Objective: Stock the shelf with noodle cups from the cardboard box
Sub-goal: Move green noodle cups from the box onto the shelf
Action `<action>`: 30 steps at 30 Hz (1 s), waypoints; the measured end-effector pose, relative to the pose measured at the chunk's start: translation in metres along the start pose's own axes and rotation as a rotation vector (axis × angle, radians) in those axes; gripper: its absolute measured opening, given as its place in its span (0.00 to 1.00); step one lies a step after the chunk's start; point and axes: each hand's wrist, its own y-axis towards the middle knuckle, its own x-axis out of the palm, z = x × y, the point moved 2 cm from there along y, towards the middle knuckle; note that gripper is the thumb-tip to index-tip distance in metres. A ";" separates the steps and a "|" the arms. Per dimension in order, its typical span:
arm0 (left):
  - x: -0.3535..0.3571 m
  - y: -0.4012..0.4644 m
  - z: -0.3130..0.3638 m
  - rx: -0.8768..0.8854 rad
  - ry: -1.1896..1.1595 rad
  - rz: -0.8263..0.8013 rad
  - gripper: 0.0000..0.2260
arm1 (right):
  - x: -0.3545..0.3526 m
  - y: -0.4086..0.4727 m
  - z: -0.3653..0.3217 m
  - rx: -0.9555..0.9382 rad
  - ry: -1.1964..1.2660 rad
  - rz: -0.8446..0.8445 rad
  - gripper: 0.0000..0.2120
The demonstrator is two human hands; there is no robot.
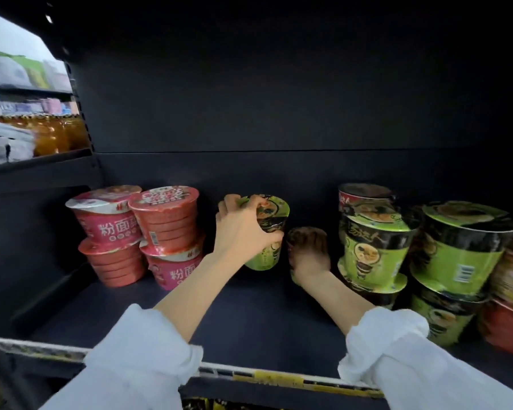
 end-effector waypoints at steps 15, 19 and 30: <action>0.033 0.071 0.060 0.128 -0.343 -0.207 0.25 | -0.053 0.008 0.016 0.221 0.983 0.218 0.35; 0.050 0.073 0.061 0.170 -0.279 -0.315 0.28 | -0.046 0.005 0.020 0.263 0.965 0.223 0.34; 0.009 0.003 0.045 0.097 -0.143 -0.079 0.21 | -0.042 -0.017 0.012 0.192 0.723 0.027 0.29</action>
